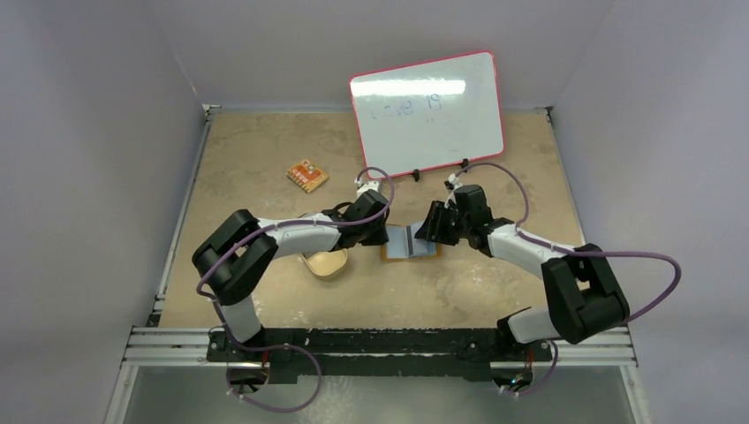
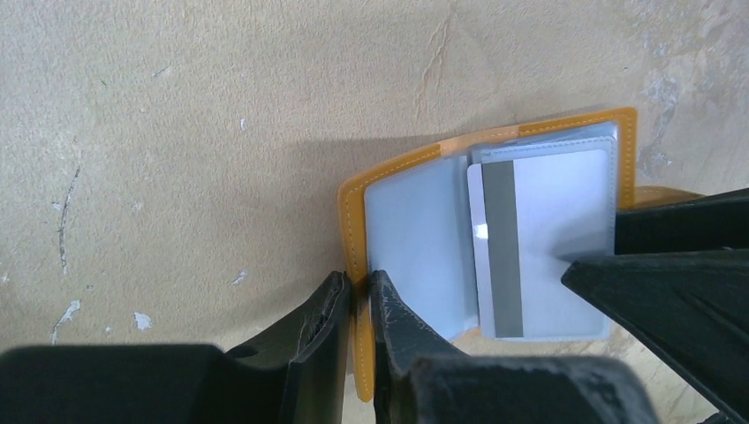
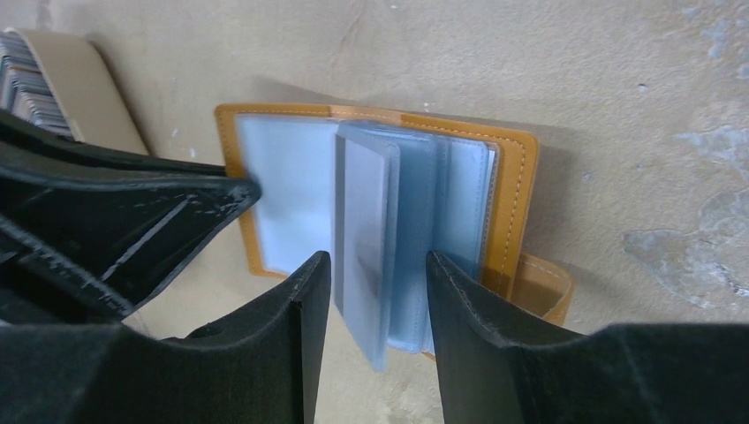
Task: Put the credit cards into the card holder
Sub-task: Turn over the card slot in the card holder.
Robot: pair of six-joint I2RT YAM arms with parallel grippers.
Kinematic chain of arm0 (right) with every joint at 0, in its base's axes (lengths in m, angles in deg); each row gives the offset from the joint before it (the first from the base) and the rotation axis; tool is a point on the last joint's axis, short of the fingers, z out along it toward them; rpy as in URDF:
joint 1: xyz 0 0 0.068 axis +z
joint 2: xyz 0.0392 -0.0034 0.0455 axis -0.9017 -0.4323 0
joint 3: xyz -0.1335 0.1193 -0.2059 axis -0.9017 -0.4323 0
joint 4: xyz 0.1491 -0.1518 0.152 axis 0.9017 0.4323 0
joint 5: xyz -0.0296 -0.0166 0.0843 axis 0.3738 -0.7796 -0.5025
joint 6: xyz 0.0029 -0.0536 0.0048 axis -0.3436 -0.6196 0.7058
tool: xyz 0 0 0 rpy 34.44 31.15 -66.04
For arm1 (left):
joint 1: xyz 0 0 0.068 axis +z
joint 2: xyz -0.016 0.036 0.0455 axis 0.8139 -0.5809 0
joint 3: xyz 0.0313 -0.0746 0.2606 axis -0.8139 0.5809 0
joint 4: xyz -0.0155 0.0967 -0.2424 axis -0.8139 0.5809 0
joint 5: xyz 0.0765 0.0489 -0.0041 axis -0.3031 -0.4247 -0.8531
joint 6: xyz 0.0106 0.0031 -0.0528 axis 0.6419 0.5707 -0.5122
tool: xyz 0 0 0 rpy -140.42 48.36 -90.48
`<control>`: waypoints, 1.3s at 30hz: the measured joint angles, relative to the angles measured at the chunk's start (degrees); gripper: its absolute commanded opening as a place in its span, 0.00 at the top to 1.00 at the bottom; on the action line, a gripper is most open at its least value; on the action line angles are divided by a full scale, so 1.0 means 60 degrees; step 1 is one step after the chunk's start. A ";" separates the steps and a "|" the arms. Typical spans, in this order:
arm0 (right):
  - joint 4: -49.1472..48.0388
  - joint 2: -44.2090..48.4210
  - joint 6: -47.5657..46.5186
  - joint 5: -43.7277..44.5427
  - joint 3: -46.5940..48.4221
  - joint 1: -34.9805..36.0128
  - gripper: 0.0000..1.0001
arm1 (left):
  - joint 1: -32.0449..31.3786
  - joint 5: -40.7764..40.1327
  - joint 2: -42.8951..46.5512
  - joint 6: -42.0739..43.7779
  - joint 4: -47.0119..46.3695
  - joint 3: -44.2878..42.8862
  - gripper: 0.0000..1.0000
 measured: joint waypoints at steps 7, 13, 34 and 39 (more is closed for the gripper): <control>-0.0127 0.0189 -0.0011 -0.0310 0.0000 0.0000 0.52 | 0.0000 0.0033 -0.0069 -0.0015 0.0004 0.0000 0.86; -0.0375 0.0189 -0.0007 -0.0495 0.0000 0.0000 0.51 | 0.0000 0.0051 -0.0069 -0.0069 0.0004 0.0000 0.86; -0.0517 0.0164 0.0004 -0.0729 0.0000 0.0000 0.62 | 0.0000 0.0062 -0.0124 -0.0073 0.0004 0.0000 0.85; -0.0612 0.0171 0.0011 -0.0922 -0.0029 0.0000 0.67 | 0.0000 0.0062 -0.0178 -0.0073 -0.0004 0.0000 0.85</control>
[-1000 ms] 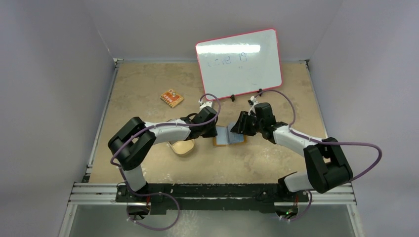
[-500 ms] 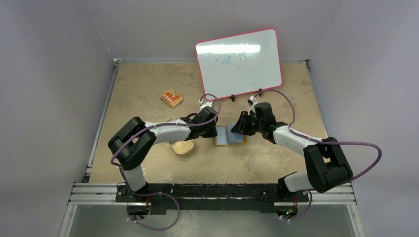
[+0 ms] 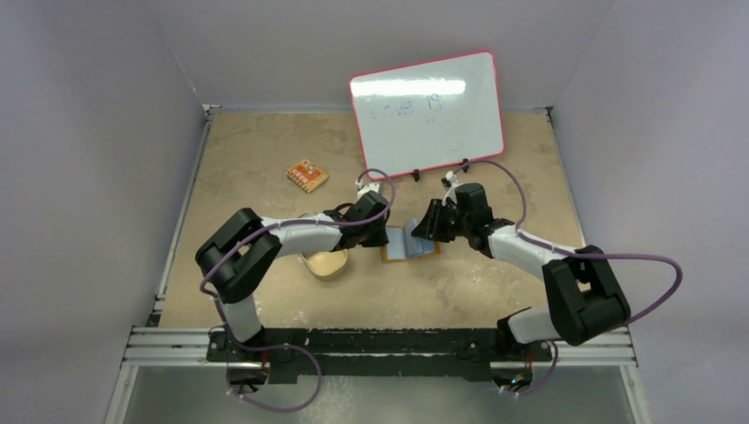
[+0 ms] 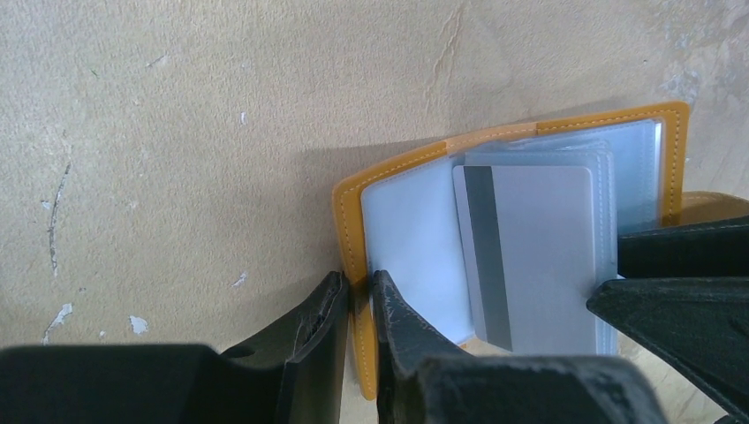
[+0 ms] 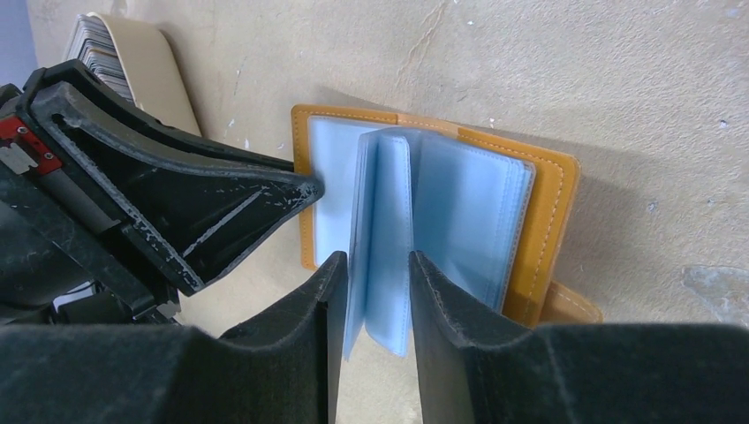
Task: Put the credit cards into the card holder
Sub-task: Turn over the card slot in the card holder.
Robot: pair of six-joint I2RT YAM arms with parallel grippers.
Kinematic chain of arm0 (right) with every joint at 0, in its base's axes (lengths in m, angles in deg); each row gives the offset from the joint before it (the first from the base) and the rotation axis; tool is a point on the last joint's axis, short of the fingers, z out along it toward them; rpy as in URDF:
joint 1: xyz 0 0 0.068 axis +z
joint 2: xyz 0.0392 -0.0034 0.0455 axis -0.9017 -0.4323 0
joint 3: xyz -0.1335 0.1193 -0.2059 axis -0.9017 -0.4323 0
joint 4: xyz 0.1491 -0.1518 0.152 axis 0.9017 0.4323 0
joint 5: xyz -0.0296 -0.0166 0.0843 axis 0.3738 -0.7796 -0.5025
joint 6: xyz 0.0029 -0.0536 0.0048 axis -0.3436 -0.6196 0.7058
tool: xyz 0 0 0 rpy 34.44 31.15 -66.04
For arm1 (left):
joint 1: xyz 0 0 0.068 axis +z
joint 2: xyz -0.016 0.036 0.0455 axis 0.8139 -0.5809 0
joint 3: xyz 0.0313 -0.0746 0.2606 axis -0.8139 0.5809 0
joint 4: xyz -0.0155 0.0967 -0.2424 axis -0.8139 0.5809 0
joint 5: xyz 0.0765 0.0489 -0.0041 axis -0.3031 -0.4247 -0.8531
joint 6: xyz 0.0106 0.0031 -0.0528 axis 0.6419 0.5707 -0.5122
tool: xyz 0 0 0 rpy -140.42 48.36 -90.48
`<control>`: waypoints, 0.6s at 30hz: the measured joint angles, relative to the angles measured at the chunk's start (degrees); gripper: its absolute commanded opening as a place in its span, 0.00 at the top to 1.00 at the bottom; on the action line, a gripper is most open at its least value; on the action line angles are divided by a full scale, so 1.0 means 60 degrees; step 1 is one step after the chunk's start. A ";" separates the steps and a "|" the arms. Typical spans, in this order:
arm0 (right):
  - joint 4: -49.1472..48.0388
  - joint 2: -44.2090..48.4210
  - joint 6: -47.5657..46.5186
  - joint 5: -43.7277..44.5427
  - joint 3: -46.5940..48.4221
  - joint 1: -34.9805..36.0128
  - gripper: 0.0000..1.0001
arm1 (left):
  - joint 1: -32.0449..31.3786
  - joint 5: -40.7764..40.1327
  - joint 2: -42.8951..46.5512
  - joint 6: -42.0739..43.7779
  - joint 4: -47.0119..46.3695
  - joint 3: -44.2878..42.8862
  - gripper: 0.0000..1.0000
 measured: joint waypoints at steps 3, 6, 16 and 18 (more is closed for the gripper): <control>-0.0095 0.0015 0.0011 -0.0022 -0.0062 0.0000 0.68 | 0.0000 0.0007 -0.0055 0.0000 0.0000 0.0000 0.85; -0.0124 0.0011 0.0029 -0.0036 -0.0113 0.0000 0.67 | 0.0000 0.0011 -0.0066 -0.0004 0.0000 0.0000 0.85; -0.0259 0.0029 0.0058 -0.0091 -0.0168 0.0000 0.70 | 0.0000 0.0040 -0.0066 -0.0004 -0.0007 0.0000 0.84; -0.0291 0.0062 0.0066 -0.0164 -0.0226 0.0000 0.71 | 0.0000 0.0040 -0.0066 -0.0004 -0.0011 0.0000 0.84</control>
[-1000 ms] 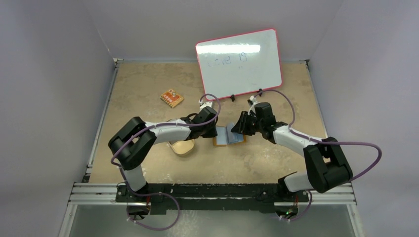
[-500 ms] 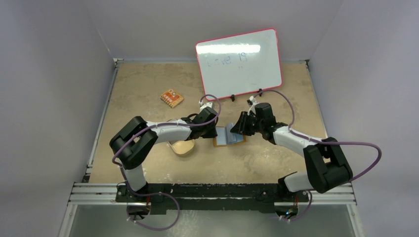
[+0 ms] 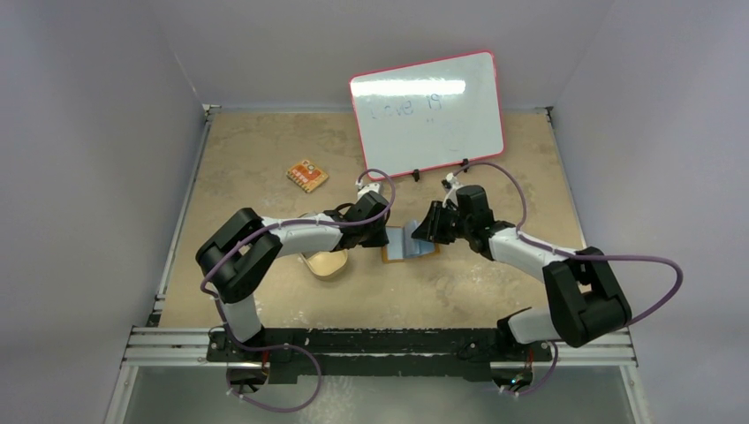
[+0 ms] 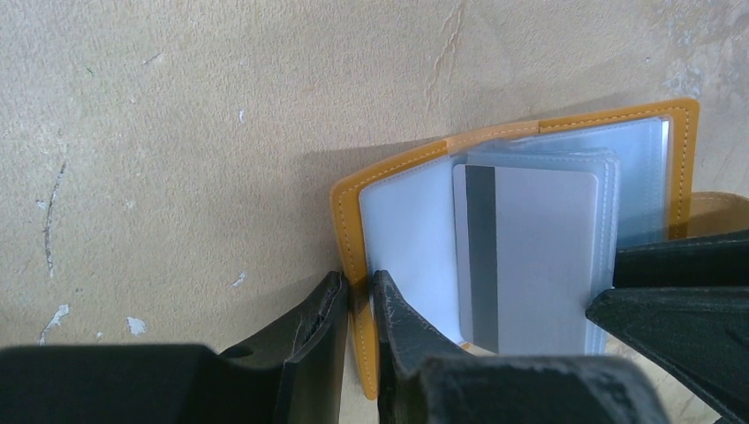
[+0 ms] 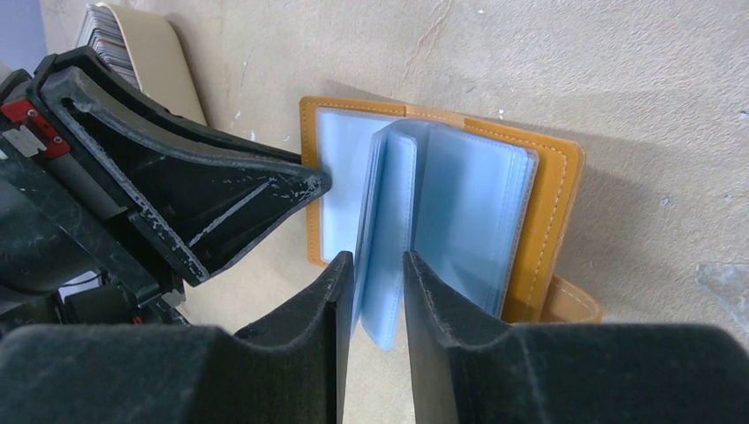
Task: Put the credit cards into the card holder
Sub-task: Turn over the card slot in the card holder.
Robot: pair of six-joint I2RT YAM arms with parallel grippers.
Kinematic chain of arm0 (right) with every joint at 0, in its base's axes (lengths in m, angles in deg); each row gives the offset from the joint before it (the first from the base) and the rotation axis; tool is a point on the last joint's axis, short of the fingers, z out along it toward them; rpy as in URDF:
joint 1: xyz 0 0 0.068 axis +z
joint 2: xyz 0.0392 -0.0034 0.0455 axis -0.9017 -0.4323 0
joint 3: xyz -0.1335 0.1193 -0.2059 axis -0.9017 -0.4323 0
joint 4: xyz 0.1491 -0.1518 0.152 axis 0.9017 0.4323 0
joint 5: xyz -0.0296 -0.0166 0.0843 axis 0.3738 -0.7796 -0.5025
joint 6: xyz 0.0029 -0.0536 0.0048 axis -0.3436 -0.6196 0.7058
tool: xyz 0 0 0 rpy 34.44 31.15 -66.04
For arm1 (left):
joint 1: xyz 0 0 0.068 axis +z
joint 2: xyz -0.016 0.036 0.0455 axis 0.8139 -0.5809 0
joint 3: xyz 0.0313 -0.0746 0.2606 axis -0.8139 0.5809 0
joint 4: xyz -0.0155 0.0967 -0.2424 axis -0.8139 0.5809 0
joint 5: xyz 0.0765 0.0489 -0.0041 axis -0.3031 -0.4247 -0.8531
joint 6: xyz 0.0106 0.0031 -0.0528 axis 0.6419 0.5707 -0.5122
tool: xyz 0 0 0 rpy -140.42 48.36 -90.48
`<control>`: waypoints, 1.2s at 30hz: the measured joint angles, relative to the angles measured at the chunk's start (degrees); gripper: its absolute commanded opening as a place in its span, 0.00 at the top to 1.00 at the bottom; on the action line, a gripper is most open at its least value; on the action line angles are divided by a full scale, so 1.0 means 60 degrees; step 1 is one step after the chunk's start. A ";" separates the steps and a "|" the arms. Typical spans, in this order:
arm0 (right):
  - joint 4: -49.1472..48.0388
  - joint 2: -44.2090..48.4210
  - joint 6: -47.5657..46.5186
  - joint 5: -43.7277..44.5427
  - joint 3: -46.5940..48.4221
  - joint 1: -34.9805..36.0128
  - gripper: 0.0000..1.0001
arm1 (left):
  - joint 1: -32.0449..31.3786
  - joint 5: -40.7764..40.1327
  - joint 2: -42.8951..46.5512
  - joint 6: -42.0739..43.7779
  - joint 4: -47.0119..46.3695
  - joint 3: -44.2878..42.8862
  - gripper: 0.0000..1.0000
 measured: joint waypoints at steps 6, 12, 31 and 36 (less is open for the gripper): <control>-0.0036 0.0211 0.0007 -0.0062 -0.0073 0.0000 0.66 | 0.0000 0.0033 0.0000 -0.0004 -0.0058 0.0000 0.84; -0.0080 0.0346 0.0015 -0.0073 -0.0102 0.0000 0.69 | 0.0000 0.0080 0.0000 -0.0004 -0.0127 0.0000 0.84; 0.1916 0.0412 -0.0211 0.1781 0.0401 0.0004 0.68 | 0.0000 0.0437 0.0087 -0.0022 -0.0215 0.0000 1.00; 0.2568 0.1195 -0.0240 0.2218 0.0863 0.0000 0.63 | 0.0000 0.0597 0.0146 -0.0029 -0.0266 0.0000 1.00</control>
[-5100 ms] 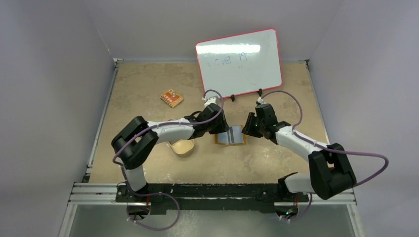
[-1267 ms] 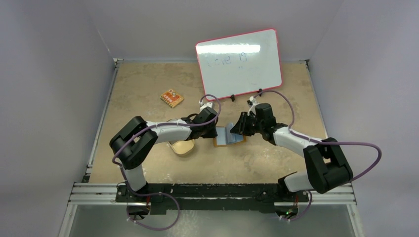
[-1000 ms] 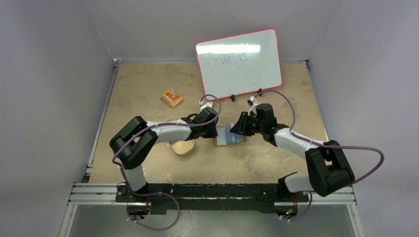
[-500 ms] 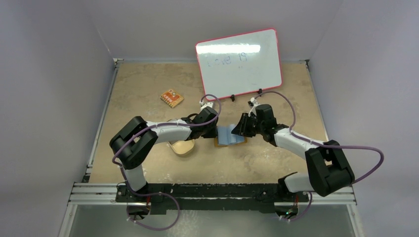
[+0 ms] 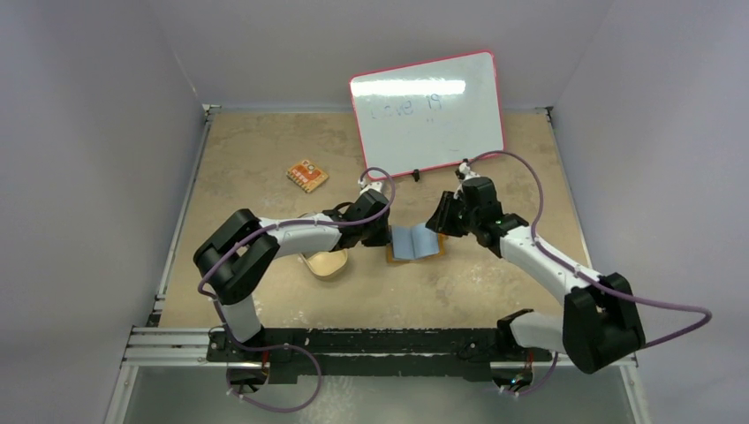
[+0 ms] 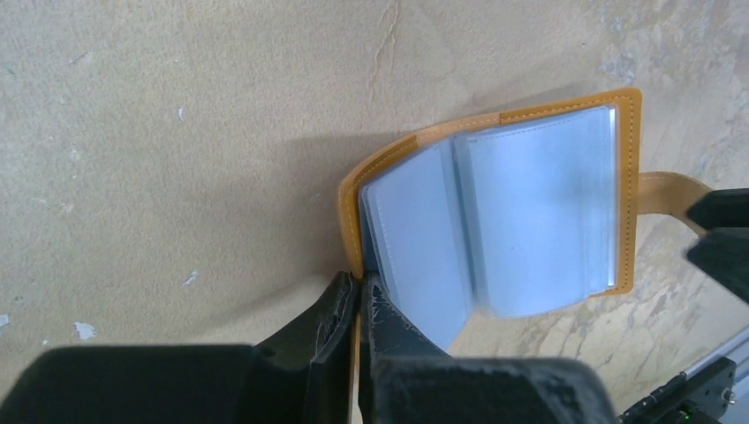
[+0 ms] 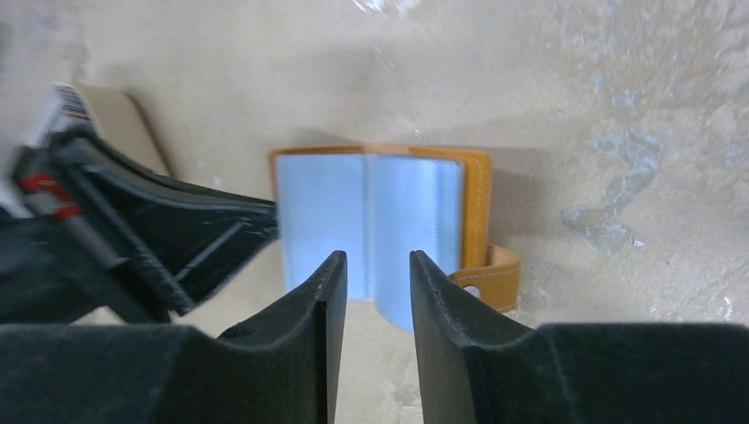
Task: Put the credit cards into the card holder
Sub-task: Turn over the card slot in the card holder.
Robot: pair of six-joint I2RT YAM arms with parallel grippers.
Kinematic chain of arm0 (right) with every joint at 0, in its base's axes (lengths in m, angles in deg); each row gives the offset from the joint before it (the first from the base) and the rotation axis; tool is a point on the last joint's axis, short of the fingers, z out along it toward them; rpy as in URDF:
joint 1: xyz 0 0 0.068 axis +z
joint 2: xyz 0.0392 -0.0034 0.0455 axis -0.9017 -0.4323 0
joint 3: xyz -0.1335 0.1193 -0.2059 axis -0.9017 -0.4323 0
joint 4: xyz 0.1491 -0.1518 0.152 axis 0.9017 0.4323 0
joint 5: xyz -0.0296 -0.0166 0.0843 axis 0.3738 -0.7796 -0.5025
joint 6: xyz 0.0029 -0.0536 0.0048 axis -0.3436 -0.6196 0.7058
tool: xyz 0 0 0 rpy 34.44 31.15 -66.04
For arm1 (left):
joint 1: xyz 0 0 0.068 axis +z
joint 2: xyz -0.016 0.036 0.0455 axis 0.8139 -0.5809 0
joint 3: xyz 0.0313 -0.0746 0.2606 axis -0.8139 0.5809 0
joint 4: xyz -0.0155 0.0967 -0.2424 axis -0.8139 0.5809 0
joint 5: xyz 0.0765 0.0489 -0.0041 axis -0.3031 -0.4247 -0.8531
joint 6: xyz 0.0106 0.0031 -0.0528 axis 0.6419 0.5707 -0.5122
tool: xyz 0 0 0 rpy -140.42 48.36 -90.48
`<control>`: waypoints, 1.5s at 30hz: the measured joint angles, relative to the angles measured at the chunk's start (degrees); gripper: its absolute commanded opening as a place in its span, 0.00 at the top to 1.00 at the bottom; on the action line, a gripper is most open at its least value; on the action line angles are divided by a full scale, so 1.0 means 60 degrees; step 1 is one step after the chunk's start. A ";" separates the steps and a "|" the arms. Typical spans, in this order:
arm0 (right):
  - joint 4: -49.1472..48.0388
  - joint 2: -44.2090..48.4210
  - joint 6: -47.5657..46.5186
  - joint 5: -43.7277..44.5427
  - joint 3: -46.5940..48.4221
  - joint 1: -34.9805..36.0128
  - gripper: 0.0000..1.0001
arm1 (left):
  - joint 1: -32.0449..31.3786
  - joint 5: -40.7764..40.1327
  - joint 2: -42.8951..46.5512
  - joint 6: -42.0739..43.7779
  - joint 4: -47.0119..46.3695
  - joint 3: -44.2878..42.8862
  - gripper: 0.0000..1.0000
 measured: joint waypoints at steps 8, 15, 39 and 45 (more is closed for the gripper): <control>-0.0051 0.0750 0.0109 -0.0124 0.0288 0.0182 0.55 | 0.0000 0.0328 0.0069 -0.0229 -0.0168 0.0000 1.00; -0.0463 -0.0015 0.0237 -0.0255 0.0288 0.1060 0.47 | 0.0000 0.0433 0.0091 -0.0299 -0.0222 0.0000 1.00; -0.0656 -0.1588 0.0401 0.0288 0.0295 0.1876 0.45 | 0.0000 0.0623 0.0095 -0.0546 -0.0433 0.0000 1.00; -0.0663 -0.1810 0.0426 0.0368 0.0306 0.1909 0.46 | 0.0000 0.0674 0.0113 -0.0656 -0.0492 0.0022 1.00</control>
